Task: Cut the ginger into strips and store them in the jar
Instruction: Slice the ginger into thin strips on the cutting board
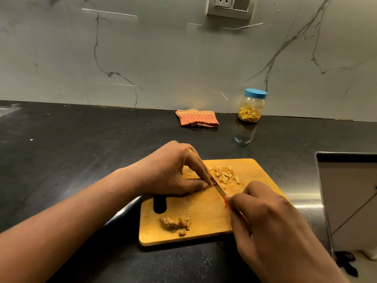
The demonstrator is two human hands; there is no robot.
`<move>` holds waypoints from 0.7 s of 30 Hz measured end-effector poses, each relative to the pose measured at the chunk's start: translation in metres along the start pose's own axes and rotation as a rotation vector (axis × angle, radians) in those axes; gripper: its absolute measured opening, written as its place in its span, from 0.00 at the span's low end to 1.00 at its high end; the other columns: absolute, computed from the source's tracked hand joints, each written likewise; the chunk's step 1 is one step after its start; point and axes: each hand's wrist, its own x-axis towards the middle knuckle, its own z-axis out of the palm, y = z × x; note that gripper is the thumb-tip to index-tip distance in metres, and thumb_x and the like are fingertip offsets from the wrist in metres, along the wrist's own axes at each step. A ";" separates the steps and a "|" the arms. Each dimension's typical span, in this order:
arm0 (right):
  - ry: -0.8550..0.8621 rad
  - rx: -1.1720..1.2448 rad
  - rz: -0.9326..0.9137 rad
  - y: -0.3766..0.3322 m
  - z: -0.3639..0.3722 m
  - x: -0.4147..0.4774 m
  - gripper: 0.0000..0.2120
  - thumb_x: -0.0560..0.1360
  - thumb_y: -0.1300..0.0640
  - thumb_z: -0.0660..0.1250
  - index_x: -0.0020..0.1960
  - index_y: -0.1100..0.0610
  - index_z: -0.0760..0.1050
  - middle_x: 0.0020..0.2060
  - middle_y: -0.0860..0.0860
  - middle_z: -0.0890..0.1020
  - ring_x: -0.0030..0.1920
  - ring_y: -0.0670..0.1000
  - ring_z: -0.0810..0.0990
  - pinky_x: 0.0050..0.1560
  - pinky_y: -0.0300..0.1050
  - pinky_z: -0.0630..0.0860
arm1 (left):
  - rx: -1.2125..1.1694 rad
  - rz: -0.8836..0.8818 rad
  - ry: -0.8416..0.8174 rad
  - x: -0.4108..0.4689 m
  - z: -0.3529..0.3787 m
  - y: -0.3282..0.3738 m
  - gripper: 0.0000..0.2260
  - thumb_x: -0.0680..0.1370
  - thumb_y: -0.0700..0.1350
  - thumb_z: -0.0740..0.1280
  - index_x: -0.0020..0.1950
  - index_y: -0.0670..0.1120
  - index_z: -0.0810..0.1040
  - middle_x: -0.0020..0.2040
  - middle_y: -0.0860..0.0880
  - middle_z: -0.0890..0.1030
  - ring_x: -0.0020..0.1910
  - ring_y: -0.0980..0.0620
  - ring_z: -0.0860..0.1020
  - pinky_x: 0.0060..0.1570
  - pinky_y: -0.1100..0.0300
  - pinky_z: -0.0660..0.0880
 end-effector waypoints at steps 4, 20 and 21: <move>-0.027 -0.007 0.023 -0.003 0.004 0.003 0.12 0.57 0.62 0.80 0.33 0.53 0.78 0.30 0.49 0.73 0.23 0.48 0.71 0.29 0.25 0.54 | 0.007 -0.010 -0.006 0.000 -0.001 0.002 0.07 0.75 0.51 0.73 0.52 0.59 0.85 0.51 0.64 0.83 0.58 0.63 0.75 0.57 0.56 0.77; 0.123 0.102 -0.016 0.008 -0.016 -0.014 0.06 0.62 0.55 0.70 0.39 0.53 0.83 0.31 0.48 0.76 0.25 0.47 0.75 0.26 0.36 0.74 | -0.008 -0.031 0.002 -0.003 0.000 0.003 0.07 0.75 0.50 0.73 0.53 0.58 0.85 0.54 0.61 0.82 0.57 0.61 0.77 0.55 0.56 0.78; 0.121 0.106 -0.013 0.007 -0.016 -0.013 0.07 0.62 0.54 0.70 0.39 0.52 0.84 0.31 0.47 0.76 0.25 0.47 0.75 0.26 0.36 0.74 | -0.005 -0.032 0.001 -0.003 0.000 0.003 0.07 0.75 0.50 0.73 0.53 0.58 0.85 0.54 0.61 0.81 0.56 0.61 0.77 0.55 0.56 0.78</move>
